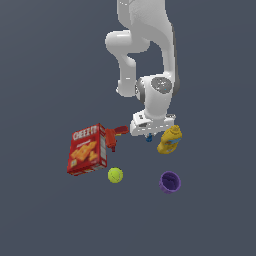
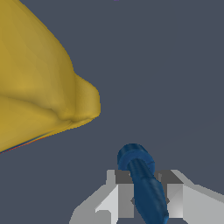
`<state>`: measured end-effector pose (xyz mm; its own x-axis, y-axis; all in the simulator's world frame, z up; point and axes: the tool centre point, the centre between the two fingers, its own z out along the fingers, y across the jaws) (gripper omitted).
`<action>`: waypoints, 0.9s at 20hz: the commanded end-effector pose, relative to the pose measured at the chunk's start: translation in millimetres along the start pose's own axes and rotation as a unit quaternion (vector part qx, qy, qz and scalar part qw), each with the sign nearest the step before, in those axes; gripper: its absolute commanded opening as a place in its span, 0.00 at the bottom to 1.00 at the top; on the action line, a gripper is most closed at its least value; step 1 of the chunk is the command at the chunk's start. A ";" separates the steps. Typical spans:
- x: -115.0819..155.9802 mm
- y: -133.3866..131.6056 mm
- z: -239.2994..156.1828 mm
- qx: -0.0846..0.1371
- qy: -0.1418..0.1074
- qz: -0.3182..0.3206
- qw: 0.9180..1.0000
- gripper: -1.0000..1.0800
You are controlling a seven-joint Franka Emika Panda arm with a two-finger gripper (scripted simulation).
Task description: Pick up a designated object from a clutter of objects.
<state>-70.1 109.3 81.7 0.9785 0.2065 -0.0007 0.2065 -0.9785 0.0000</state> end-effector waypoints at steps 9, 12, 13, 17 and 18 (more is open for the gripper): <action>18.5 -26.9 -87.1 0.000 0.000 -0.001 1.000 0.00; 24.7 -35.4 -115.3 0.000 0.000 -0.001 1.000 0.00; 26.8 -38.2 -124.8 0.000 0.000 -0.001 1.000 0.00; 35.6 -49.7 -162.7 0.000 0.000 -0.001 1.000 0.00; 37.8 -52.5 -172.3 0.000 0.000 -0.001 1.000 0.00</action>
<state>-45.7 163.7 239.2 0.9782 0.2078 0.0006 0.2078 -0.9782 -0.0004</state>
